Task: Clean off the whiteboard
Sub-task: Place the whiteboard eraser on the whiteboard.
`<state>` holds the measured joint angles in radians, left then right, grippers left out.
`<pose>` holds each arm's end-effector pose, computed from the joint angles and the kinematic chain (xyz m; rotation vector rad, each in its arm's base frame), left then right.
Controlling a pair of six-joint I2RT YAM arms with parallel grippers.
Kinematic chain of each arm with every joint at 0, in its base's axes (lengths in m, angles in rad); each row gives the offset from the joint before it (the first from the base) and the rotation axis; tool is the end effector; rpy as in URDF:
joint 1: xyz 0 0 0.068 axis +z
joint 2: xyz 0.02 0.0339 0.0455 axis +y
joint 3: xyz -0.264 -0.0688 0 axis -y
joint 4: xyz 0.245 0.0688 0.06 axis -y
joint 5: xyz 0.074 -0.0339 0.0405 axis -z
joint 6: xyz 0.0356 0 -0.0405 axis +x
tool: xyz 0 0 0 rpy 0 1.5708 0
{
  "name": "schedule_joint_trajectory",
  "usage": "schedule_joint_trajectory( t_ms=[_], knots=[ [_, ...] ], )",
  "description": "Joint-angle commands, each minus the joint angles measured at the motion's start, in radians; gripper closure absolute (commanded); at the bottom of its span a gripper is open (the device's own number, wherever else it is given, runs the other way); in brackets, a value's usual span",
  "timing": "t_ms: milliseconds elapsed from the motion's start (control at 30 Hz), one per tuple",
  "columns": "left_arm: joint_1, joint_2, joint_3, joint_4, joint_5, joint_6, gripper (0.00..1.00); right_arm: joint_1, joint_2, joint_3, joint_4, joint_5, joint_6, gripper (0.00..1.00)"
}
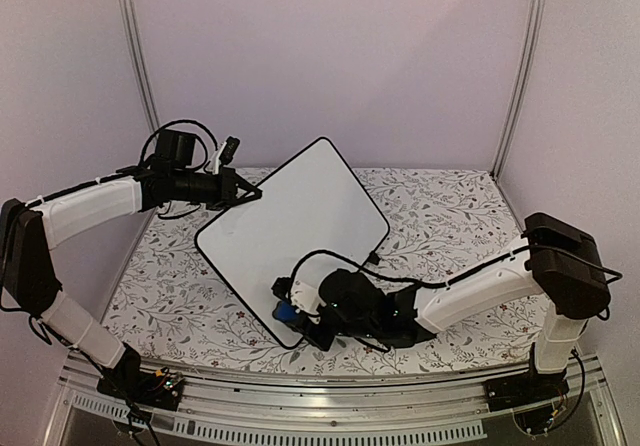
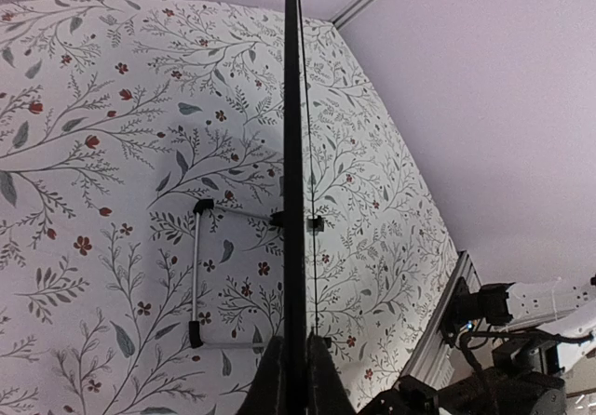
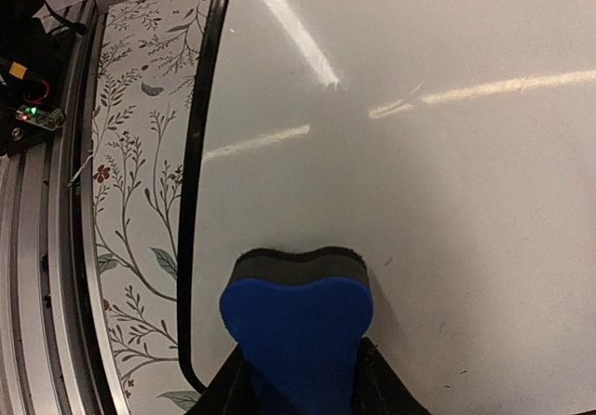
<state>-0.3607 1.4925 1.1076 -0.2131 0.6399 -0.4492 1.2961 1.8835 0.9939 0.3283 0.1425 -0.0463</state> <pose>0.3047 -0.1377 0.2826 0.2916 2.2445 -1.1434 0.1119 0.3784 0.1540 -1.2889 1.7611 0.5786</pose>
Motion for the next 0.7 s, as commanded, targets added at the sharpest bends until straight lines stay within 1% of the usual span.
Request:
schedule_joint_trajectory(
  t_ms=[0,233,467,567,667],
  knots=[
    [-0.004,0.009,-0.011,0.007,-0.023,0.056,1.00,0.005,0.027,0.026,-0.009,0.080,0.023,0.65],
    [-0.004,0.011,-0.009,0.006,-0.024,0.055,1.00,-0.004,0.041,0.024,-0.012,0.114,0.033,0.64],
    [-0.004,0.002,-0.009,0.005,-0.027,0.058,1.00,-0.055,-0.010,-0.004,-0.012,0.111,0.033,0.64],
    [-0.002,0.000,-0.009,0.006,-0.028,0.055,0.96,-0.084,-0.033,-0.013,-0.014,0.108,0.033,0.63],
    [-0.002,0.004,-0.009,0.006,-0.023,0.054,0.94,-0.107,-0.042,-0.018,-0.014,0.104,0.036,0.58]
  ],
)
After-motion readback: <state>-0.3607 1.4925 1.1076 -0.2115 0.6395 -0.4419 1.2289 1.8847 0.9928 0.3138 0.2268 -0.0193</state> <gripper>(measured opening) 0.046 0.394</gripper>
